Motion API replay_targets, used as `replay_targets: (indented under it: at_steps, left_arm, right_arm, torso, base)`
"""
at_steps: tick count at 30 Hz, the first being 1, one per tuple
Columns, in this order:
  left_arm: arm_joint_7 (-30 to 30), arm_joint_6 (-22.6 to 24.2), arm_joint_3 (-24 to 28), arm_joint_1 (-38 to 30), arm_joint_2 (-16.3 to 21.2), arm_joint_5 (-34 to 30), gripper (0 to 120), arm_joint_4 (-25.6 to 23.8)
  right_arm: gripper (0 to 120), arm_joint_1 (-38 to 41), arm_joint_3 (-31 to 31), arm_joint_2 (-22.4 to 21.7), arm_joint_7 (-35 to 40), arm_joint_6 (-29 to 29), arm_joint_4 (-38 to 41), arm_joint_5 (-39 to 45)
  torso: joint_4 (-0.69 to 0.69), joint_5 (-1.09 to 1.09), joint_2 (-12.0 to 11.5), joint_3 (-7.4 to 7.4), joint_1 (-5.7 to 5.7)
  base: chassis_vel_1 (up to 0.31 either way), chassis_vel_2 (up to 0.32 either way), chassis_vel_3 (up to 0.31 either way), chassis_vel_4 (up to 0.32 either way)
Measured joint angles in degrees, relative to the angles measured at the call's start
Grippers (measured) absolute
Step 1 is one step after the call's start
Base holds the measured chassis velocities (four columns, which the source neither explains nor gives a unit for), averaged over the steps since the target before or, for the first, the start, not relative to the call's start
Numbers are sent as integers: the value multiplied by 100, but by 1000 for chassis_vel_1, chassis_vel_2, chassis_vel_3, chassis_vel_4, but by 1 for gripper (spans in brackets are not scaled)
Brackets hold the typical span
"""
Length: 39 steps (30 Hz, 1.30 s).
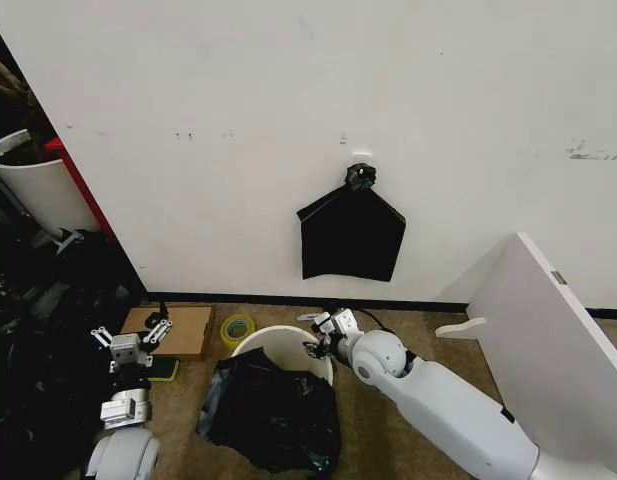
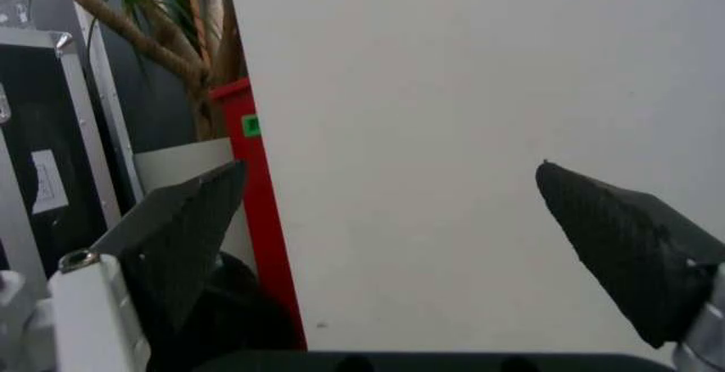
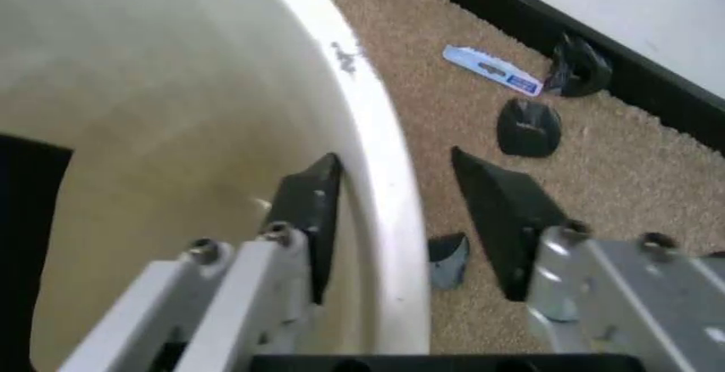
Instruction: Place the garbage bag over the trash bin.
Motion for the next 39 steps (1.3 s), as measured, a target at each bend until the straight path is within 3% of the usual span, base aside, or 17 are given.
replay_targets:
  at_steps: [5,10,17,21,22,28,36,39]
  left_arm:
    - [-23,-8,21,-5,23,8,100,49]
    - [-63,-34,62,-2,35,9,100,94]
    - [-62,-122,133,24,54,-57,100,90]
    - [362,-216,201,86,103,-539,100,8]
    - [719,-252,233,125,138,-817,100,-34]
    - [1208,-375,306,68,147,-840,100,19]
    - [1209,-462,297,162,32,-603,100,-25]
    - [1206,-484,277,231,25,-585,100,-70]
  right_arm:
    - [15,-128,64,-44,-68,13,99,-13]
    - [3,-314,126,-72,285,30,322,185]
    - [3,-675,237,-131,1390,301,630,921]
    - [2,-1113,471,-212,2195,766,1057,1609]
    - [2,-1379,690,-246,2676,899,1362,2004]
    - [2,-2151,1181,-355,4023,1558,2064,2816]
    - [2,-2448,1260,-294,4099,2138,1879,2587]
    - [9,-2502,1259,-290,4035,2254,1916,2472]
  torso:
    - [0,0,0,0,0]
    - [1,0,0,-1,0]
    - [1,0,0,0,-1]
    - [0,-1,0,0,-1]
    - [0,-1,0,-1,-1]
    - [-1,1,0,-1,-1]
    - [0,0,0,-1,-1]
    - [0,1,0,0,-1]
  base:
    - [0,0,0,0]
    - [0,0,0,0]
    - [0,0,0,0]
    - [0,0,0,0]
    - [0,0,0,0]
    - [0,0,0,0]
    - [0,0,0,0]
    - [0,0,0,0]
